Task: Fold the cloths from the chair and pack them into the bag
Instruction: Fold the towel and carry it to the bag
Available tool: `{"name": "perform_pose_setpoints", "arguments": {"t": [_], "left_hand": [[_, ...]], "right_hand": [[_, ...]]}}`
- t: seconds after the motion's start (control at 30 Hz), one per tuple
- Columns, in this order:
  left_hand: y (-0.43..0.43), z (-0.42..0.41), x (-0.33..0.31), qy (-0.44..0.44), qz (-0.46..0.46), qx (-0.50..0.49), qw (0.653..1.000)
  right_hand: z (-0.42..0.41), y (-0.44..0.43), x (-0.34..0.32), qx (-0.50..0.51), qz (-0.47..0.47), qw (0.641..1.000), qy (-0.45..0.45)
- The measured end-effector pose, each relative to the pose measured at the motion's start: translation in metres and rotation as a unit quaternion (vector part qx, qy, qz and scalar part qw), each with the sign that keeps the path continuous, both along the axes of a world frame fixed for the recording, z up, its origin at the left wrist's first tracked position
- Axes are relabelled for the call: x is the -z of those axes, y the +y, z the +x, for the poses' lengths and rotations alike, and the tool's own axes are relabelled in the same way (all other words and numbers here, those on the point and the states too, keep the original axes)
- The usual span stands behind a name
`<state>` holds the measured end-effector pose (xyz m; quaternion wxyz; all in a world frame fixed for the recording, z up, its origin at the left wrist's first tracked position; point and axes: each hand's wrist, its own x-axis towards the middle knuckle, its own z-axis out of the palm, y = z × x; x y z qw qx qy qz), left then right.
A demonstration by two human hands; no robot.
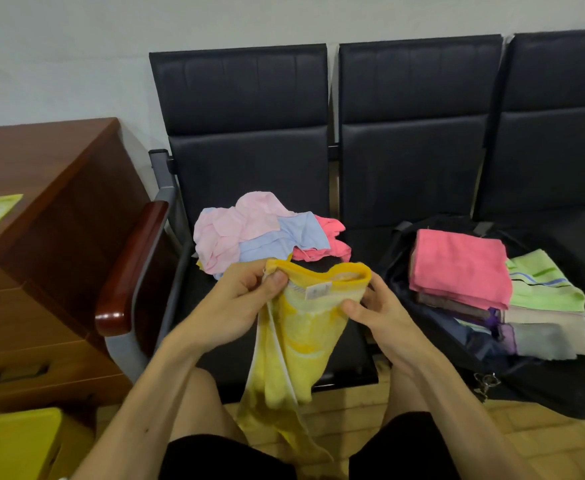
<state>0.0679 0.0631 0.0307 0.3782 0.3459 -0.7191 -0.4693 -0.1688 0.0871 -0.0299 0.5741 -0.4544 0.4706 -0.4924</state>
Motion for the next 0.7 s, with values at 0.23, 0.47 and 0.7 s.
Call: {"name": "perform_pose_setpoints", "arguments": {"t": [0.23,0.47,0.7], "left_hand": [[-0.002,0.04,-0.011,-0.034,0.096,0.103,0.99],[0.013,0.006,0.014,0.189,0.202,-0.122,0.953],[0.032,-0.004,0.042,0.284,0.251,0.041,0.924]], "right_hand": [[-0.001,0.003,-0.056,-0.097,-0.037,0.991,0.085],[0.031,0.02,-0.079,0.006,-0.173,0.98,0.096],[0.023,0.029,-0.085,0.006,-0.091,0.996,-0.003]]}}
